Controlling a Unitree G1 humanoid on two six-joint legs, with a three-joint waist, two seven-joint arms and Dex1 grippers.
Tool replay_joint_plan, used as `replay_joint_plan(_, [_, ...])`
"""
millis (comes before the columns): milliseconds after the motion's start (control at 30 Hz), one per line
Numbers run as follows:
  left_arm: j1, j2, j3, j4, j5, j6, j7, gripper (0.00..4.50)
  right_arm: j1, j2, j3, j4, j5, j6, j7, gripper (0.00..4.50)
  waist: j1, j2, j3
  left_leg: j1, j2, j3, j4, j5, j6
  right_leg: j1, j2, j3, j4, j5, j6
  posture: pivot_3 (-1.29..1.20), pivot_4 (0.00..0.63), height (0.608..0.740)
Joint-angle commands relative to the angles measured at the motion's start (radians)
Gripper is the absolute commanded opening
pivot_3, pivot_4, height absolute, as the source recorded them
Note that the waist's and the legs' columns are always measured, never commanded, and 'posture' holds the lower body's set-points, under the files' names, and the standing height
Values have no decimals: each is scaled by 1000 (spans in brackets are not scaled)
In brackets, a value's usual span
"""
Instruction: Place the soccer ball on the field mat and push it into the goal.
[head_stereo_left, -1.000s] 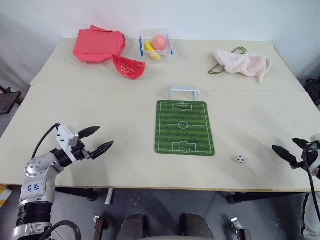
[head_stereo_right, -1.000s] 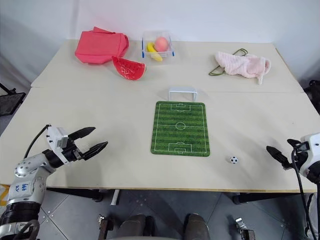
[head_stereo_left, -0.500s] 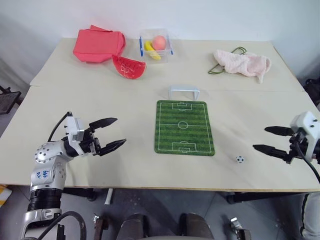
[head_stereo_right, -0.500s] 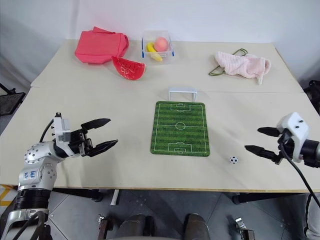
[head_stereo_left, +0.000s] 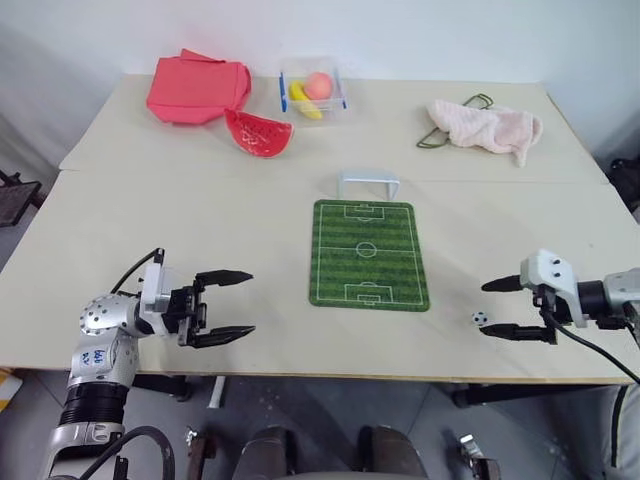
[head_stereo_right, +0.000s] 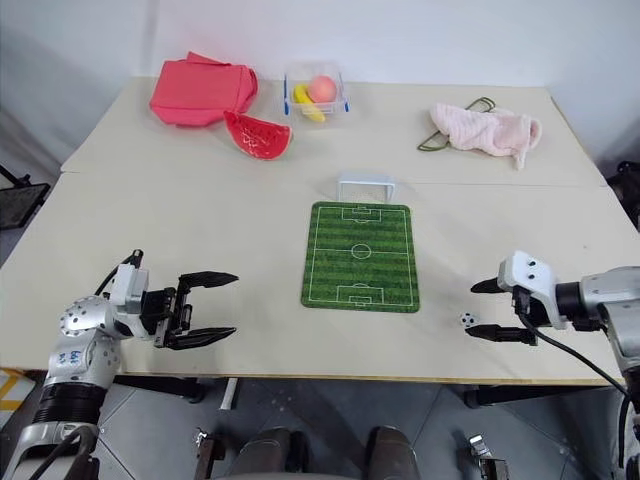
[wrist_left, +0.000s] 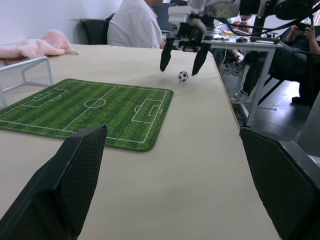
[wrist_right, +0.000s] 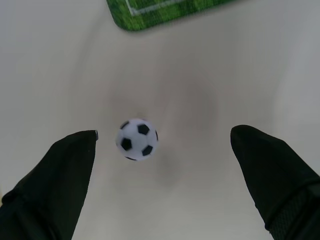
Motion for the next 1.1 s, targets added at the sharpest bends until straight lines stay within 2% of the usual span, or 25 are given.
replay_joint_plan(33, [16,12,5,-25,-7,-9,-45,4500,-24,16,13,38,-19,-58,31,4474,0,0,0,0,0,0,0,0,0,0,0,0,1,0,0,0,150,740])
replay_joint_plan(133, [21,13,6,-32,-5,-7,-34,4500,-34,36,25,56,-28,-81,40,4474,-2,0,0,0,1,0,2,0,0,0,0,0,1,0,0,0,150,740])
replay_joint_plan(233, [23,13,12,-34,-4,-9,-20,4500,-34,47,24,65,-32,-97,44,3892,-3,0,0,0,2,0,4,0,0,0,0,0,3,0,0,0,150,740])
replay_joint_plan(533, [6,4,16,-7,7,-25,-4,4500,-10,65,-8,36,-16,-130,15,978,-2,0,0,0,3,-1,7,0,0,1,0,0,5,0,0,0,150,740])
replay_joint_plan(567, [3,1,15,-3,7,-28,-6,4500,-8,61,-22,16,-7,-119,7,846,-2,0,0,0,3,-1,7,0,0,1,0,0,5,0,0,0,150,740])
replay_joint_plan(633, [-4,-3,14,7,8,-33,-7,4500,-8,54,-47,-31,14,-91,-9,847,-2,0,0,0,3,-1,8,0,0,1,0,0,5,0,0,0,150,740])
replay_joint_plan(800, [-32,-19,16,48,4,-66,-25,4500,-52,63,-61,-282,96,119,-68,847,-5,1,1,-2,4,-1,10,0,0,-2,0,1,6,0,0,0,150,740])
replay_joint_plan(967, [-76,-61,8,97,6,-113,-27,4500,-156,149,71,-487,94,337,-129,847,-4,1,1,-6,4,-3,12,-1,0,-3,1,-1,7,0,0,0,150,740])
replay_joint_plan(1100, [-92,-92,-5,110,13,-131,-23,4500,-239,299,204,-464,40,347,-171,847,0,1,1,-12,1,-5,15,-1,0,-9,0,-3,10,0,0,0,150,740])
